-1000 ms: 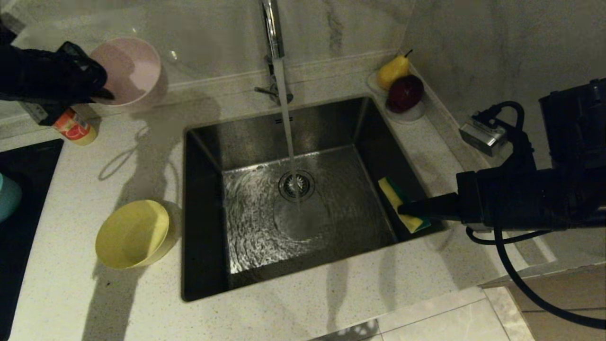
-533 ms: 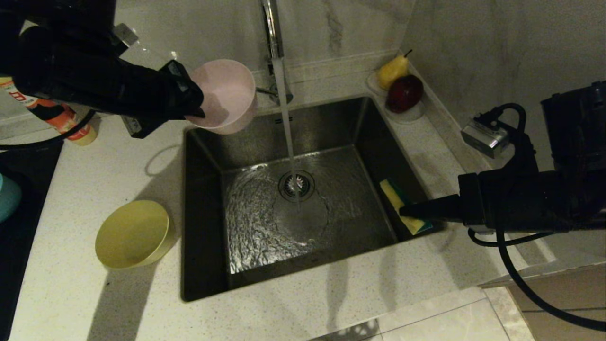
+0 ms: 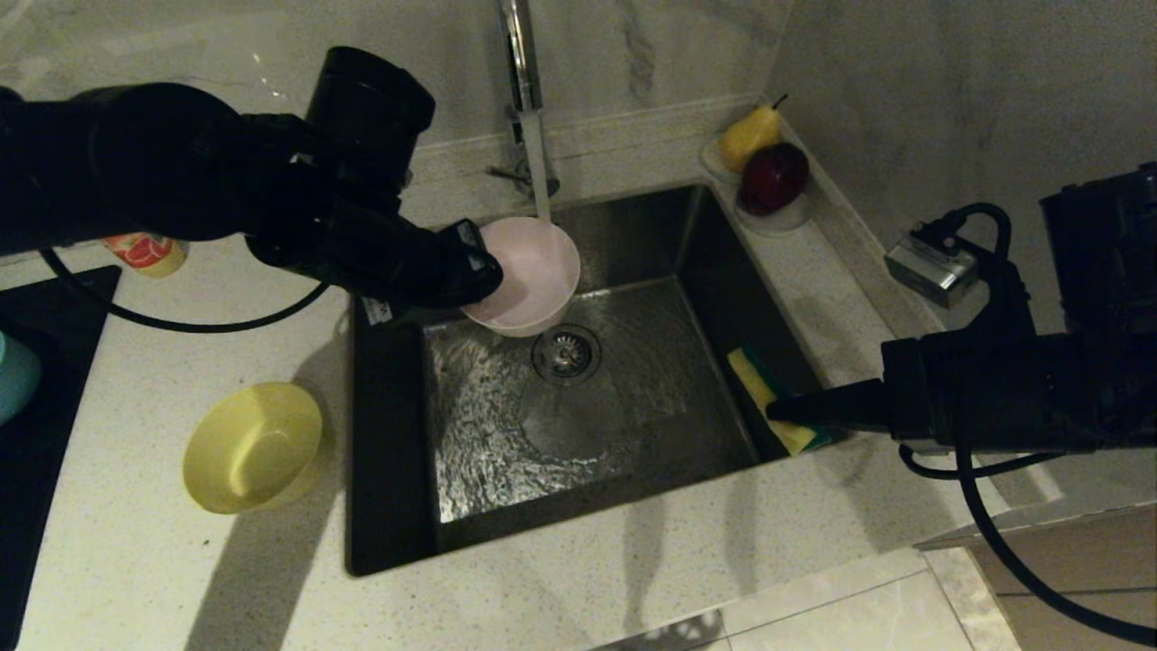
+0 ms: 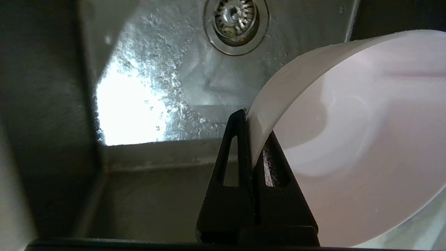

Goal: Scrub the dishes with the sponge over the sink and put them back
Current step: Wash the bowl

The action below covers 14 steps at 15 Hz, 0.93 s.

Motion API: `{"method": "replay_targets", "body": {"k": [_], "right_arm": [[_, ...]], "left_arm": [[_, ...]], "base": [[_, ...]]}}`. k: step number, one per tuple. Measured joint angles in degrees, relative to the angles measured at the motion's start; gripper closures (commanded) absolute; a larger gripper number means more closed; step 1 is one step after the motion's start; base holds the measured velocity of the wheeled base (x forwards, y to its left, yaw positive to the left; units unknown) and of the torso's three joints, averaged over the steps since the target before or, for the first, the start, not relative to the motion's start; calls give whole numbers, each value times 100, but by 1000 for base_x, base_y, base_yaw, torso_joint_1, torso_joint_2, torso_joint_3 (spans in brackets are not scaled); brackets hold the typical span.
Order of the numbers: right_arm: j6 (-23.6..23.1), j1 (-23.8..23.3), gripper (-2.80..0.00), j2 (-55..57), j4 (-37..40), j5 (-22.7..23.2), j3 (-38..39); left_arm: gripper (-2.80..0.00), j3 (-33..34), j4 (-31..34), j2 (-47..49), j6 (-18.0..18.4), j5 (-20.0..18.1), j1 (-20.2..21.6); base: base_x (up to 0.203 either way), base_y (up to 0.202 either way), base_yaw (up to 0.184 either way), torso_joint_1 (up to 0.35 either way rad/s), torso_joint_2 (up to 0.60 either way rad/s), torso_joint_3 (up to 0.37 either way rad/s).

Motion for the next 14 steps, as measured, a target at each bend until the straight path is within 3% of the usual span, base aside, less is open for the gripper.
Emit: {"method": "replay_targets", "body": {"k": [4, 14], "right_arm": [[-8, 0, 0, -21, -8, 11, 11], [20, 6, 0, -21, -322, 11, 104]], "left_arm": [[0, 7, -297, 322, -8, 23, -58], [0, 66, -336, 478, -65, 18, -75]], "base": [[0, 0, 0, 0, 0, 0], [0, 0, 0, 0, 0, 0]]}}
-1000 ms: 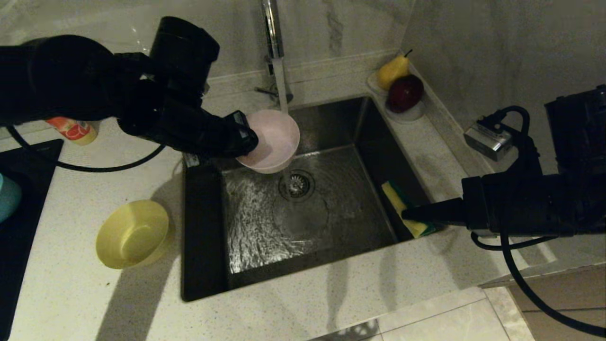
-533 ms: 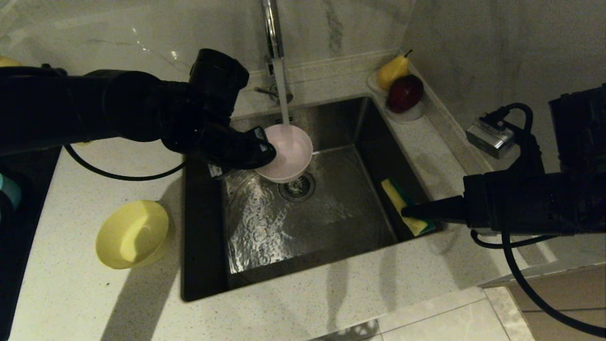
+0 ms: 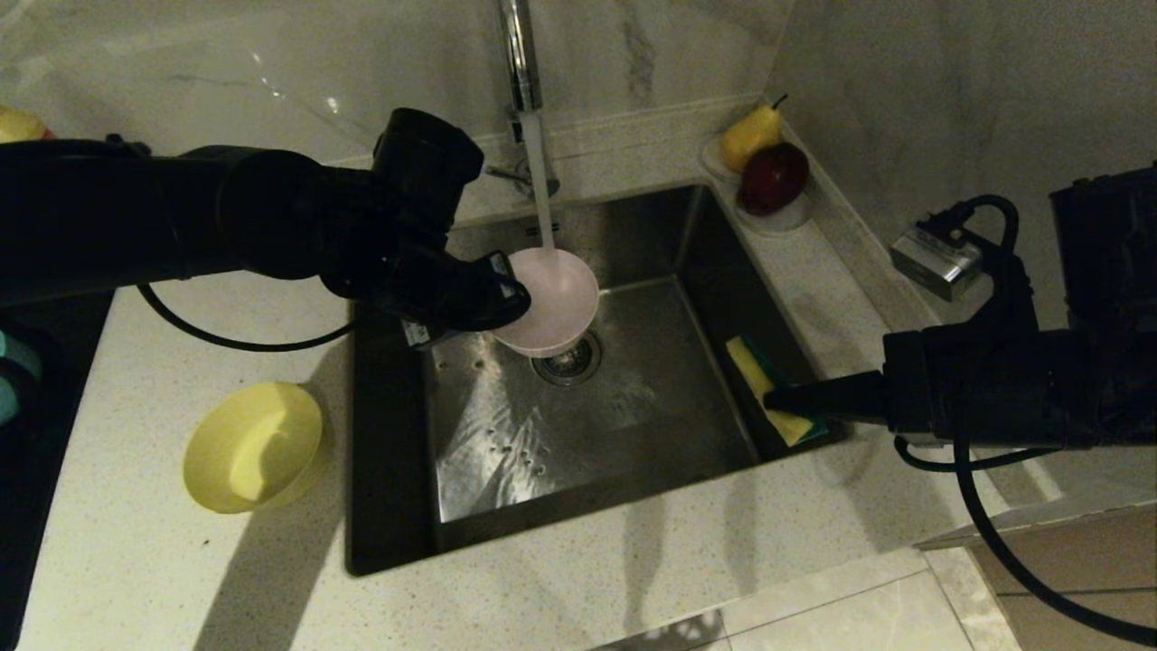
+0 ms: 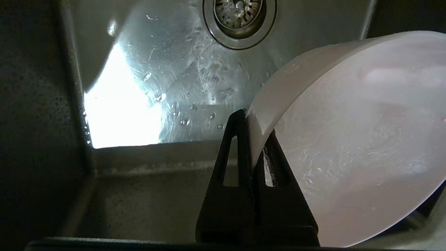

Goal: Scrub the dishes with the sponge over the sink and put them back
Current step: Wash the bowl

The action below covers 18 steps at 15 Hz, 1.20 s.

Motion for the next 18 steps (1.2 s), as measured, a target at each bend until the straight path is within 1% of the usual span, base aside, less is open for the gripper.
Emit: {"method": "replay_targets", "body": {"k": [4, 9, 11, 12, 13, 15, 18], "right_arm": [[-7, -5, 0, -2, -9, 7, 34], [-18, 2, 0, -24, -6, 0, 47], [-3, 2, 0, -71, -6, 0, 53], [0, 2, 0, -92, -2, -2, 64], [14, 2, 0, -104, 1, -2, 72], [41, 2, 0, -127, 22, -2, 75], [44, 0, 0, -168, 16, -2, 195]], "left_arm": [[0, 17, -82, 57, -124, 6, 2], [0, 149, -91, -7, -125, 31, 0], [0, 373, -276, -213, -74, 151, 2], [0, 521, -540, -354, -5, 258, 7], [0, 714, -877, -518, 150, 361, 17], [0, 1411, -1695, -888, 652, 522, 41], [0, 2811, -3550, -1427, 1626, 601, 79]], "base": [[0, 0, 0, 0, 0, 0], [0, 0, 0, 0, 0, 0], [0, 0, 0, 0, 0, 0], [0, 0, 0, 0, 0, 0], [0, 0, 0, 0, 0, 0], [0, 0, 0, 0, 0, 0], [0, 0, 0, 0, 0, 0]]}}
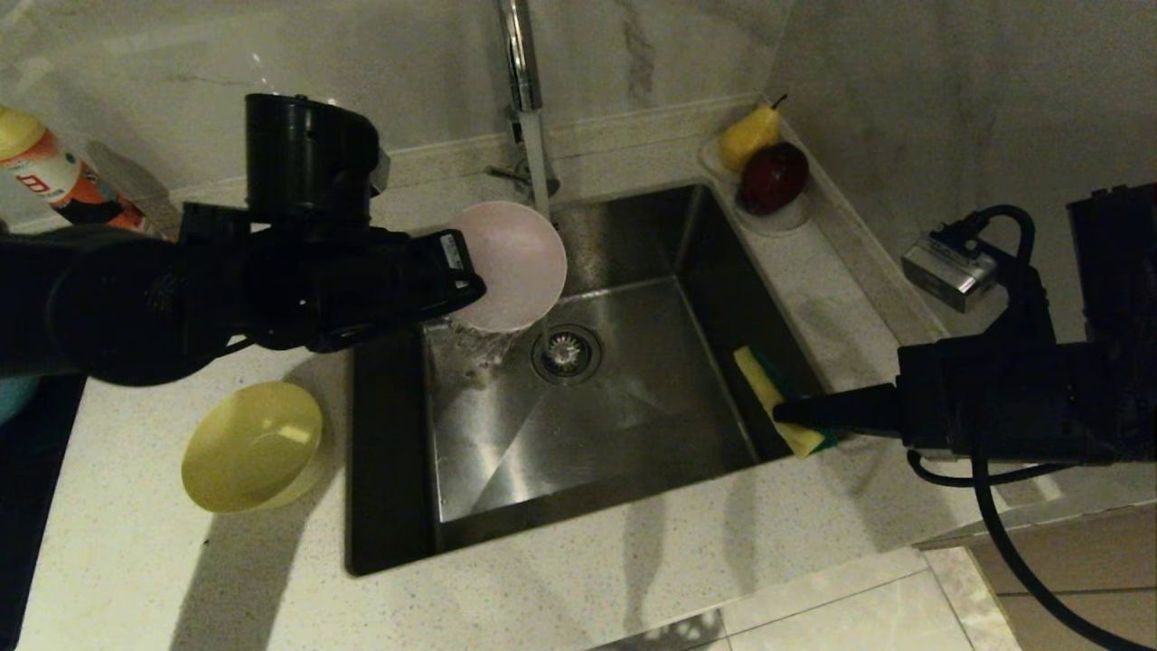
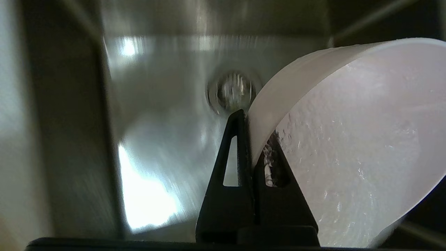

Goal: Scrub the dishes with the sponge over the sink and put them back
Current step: Wash the bowl

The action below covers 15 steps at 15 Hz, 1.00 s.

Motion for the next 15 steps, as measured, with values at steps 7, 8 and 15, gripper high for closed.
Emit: {"method": "replay_targets", "body": {"k": [7, 8, 15], "right_arm": [[-23, -2, 0, -84, -6, -8, 45], [-33, -2, 0, -97, -5, 0, 66], [-41, 2, 0, -119, -16, 11, 98]], "left_arm": [[0, 1501, -3537, -832, 1576, 20, 66], [0, 1553, -3711, -917, 1631, -3, 78], [0, 2051, -4757, -1371, 1997, -409, 98]], "base": [[0, 0, 0, 0, 0, 0], [0, 0, 0, 0, 0, 0], [0, 0, 0, 0, 0, 0]]}}
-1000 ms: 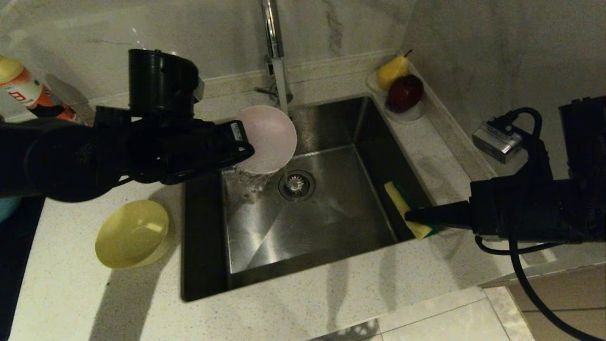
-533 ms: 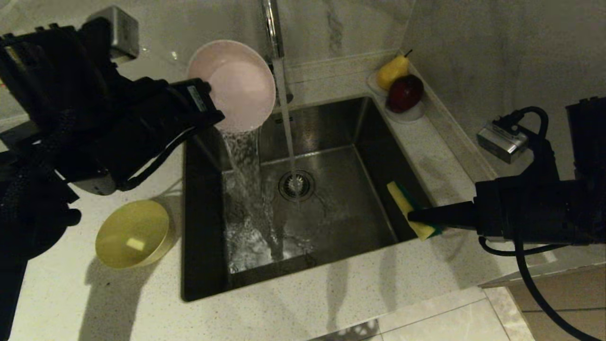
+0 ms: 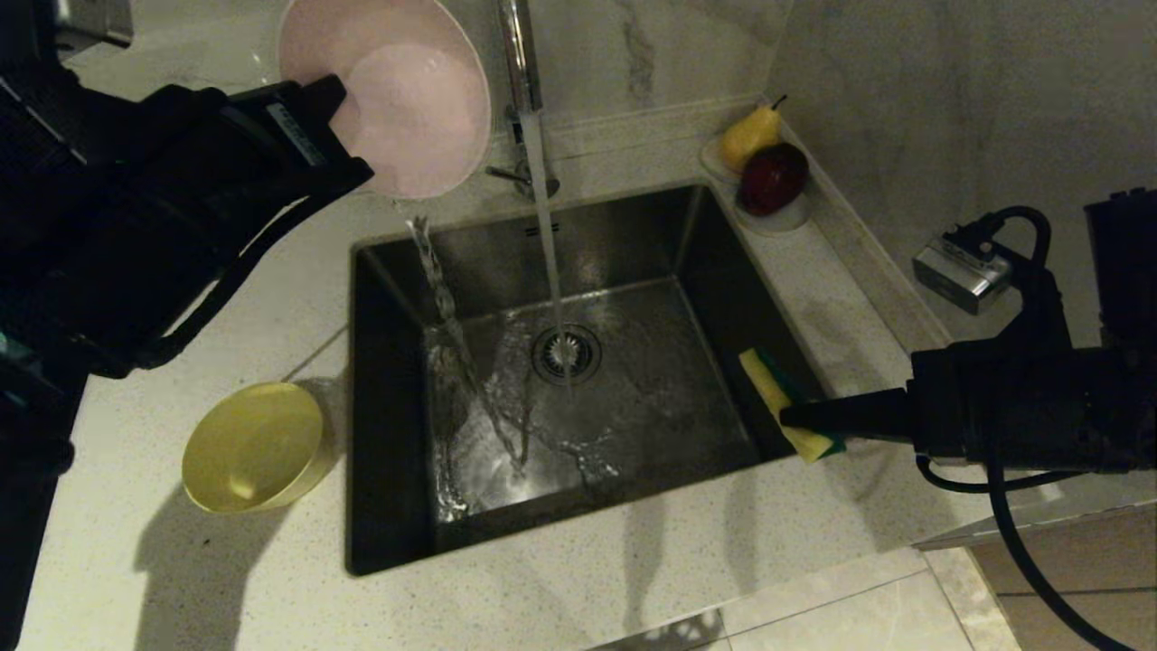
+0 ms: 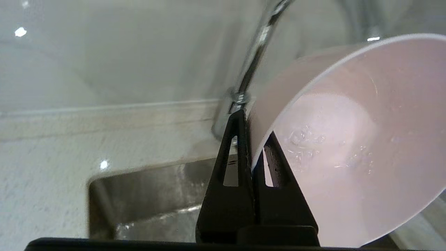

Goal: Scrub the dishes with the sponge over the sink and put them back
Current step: Wash the bowl, then wipe the bowl

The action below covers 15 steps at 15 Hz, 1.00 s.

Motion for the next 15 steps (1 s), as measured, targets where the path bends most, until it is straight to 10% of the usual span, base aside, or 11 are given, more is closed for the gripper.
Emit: {"method": "replay_targets", "body": {"k": [9, 15], "right_arm": [[-11, 9, 0, 0, -6, 7, 103], [1, 235, 0, 11, 57, 152, -14]], "left_arm": [[0, 573, 3, -734, -13, -460, 0], [0, 425, 2941, -743, -720, -649, -12]], "base": [[0, 0, 0, 0, 0, 0], [0, 0, 0, 0, 0, 0]]}}
